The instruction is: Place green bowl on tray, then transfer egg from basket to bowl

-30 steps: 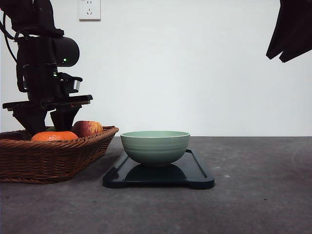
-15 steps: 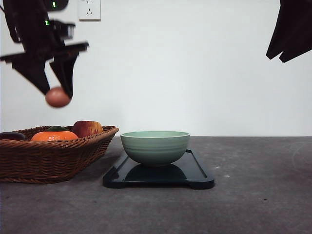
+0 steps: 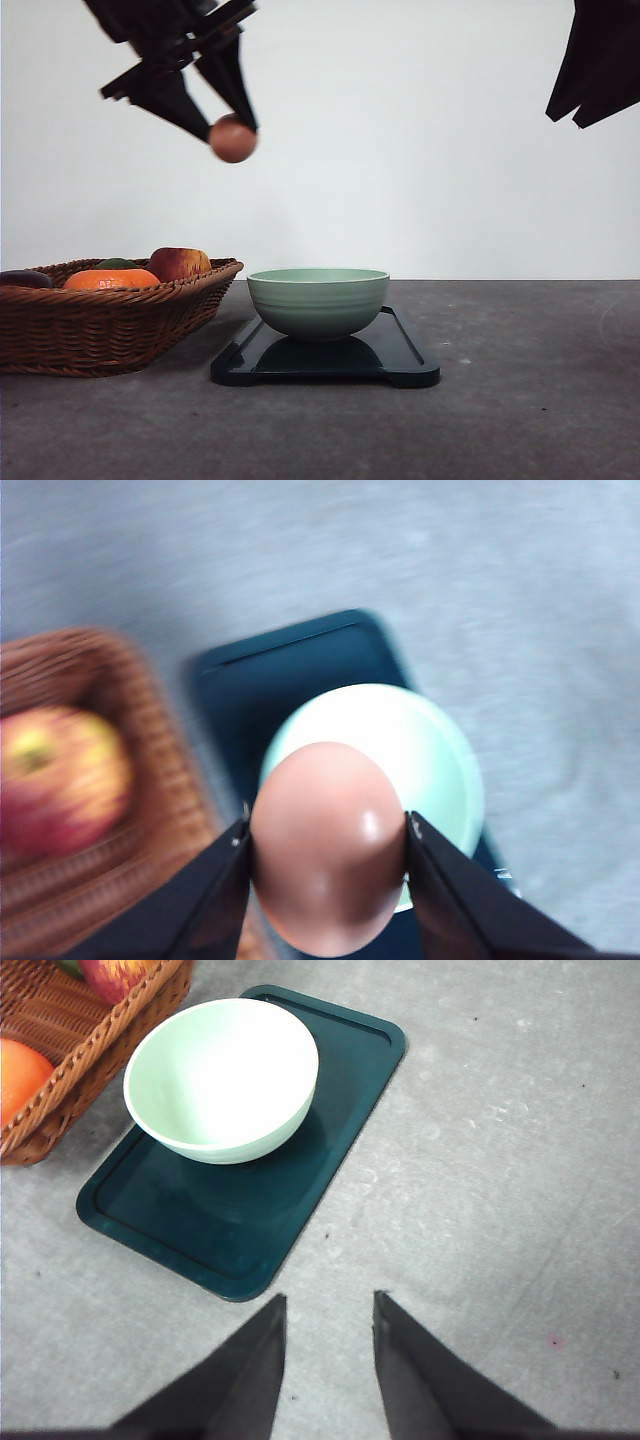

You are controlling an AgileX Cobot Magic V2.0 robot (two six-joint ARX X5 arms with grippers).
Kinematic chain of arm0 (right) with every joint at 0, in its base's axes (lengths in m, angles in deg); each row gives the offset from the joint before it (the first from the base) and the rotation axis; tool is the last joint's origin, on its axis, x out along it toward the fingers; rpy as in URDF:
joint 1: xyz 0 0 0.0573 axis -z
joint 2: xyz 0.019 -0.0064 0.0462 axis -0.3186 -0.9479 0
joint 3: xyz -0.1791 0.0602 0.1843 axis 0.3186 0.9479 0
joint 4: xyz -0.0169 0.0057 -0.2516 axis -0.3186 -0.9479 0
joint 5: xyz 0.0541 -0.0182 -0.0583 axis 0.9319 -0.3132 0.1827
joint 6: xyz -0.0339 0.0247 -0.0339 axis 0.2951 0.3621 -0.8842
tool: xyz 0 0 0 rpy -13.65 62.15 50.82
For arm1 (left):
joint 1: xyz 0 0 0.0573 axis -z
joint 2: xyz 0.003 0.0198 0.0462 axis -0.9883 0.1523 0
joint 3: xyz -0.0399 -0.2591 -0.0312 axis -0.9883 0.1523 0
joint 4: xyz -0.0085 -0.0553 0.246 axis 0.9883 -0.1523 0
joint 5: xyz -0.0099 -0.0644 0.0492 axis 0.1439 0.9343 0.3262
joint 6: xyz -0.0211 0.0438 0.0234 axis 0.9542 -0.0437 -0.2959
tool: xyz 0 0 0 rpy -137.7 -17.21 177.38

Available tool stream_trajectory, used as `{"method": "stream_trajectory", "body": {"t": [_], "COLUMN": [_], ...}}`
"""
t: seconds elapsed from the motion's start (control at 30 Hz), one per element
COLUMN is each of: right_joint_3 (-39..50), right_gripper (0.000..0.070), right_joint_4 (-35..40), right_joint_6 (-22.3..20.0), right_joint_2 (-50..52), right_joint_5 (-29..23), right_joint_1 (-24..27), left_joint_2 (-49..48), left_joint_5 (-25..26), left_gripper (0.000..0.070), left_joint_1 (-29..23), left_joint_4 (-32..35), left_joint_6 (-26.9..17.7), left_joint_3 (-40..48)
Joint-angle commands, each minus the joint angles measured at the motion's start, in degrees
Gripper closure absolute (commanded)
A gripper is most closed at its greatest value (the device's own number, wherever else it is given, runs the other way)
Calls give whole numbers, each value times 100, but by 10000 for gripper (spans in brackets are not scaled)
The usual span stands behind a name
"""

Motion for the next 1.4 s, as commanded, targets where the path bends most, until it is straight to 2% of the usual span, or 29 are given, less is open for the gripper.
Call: {"method": "stream_trajectory", "body": {"t": [0.0, 0.3, 0.5, 0.93, 1.2, 1.37], "right_joint_3": [-46, -46, -46, -46, -46, -46], "right_gripper": [532, 532, 532, 532, 532, 532], "right_joint_4": [20, 20, 17, -26, -24, -26], "right_joint_6": [50, 48, 46, 37, 39, 42], "right_joint_2": [-31, -31, -28, -31, -31, -31], "right_joint_5": [-20, -17, -17, -17, -17, -15], "right_joint_1": [-31, -31, -31, -31, -31, -31], "left_joint_2": [101, 490, 885, 1693, 2060, 2247], "left_joint_5": [-38, -356, -452, -517, -518, -518], "left_gripper": [526, 513, 513, 513, 513, 513], "left_joint_1": [140, 674, 853, 920, 930, 936], "left_joint_4": [146, 535, 788, 1051, 1128, 1139], "left_joint_6": [44, 44, 44, 38, -199, -200], "left_joint_3": [-140, -140, -140, -140, -140, -140]}}
